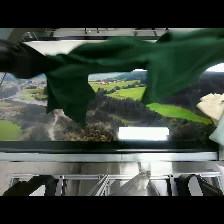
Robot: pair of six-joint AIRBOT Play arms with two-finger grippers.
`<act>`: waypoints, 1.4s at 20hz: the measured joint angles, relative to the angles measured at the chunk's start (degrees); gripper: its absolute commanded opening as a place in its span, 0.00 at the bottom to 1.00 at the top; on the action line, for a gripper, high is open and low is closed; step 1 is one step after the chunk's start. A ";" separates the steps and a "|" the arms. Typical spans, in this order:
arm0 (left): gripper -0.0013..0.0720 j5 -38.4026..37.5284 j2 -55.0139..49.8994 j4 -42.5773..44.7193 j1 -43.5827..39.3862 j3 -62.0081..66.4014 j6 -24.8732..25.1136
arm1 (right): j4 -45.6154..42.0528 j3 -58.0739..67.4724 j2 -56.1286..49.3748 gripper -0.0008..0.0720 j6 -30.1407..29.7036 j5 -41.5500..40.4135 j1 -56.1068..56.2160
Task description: Fold the shirts.
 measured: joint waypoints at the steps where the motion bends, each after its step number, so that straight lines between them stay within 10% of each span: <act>1: 0.05 -1.09 -0.59 0.46 0.11 -3.15 0.04 | -1.90 -2.84 -0.66 0.04 0.11 -1.62 2.93; 3: 0.07 -3.37 -3.58 1.05 0.15 -9.29 1.01 | -5.62 -10.12 -2.78 0.04 0.39 -6.82 8.96; 5: 0.79 -6.80 -7.74 1.27 -0.09 -13.90 2.27 | -7.91 -17.09 -5.92 0.04 -0.04 -13.40 13.35; 6: 0.99 -8.48 -10.10 1.31 -0.22 -15.43 2.80 | -8.70 -20.28 -8.15 0.04 -0.92 -17.31 14.88; 12: 1.00 -6.58 -22.80 1.42 3.89 -15.32 4.20 | -12.09 -26.45 -22.18 0.04 -5.46 -29.81 11.26; 28: 0.97 -10.16 -44.26 -16.87 5.95 -3.06 4.59 | -14.91 -27.06 -30.84 0.04 -10.21 -25.79 6.82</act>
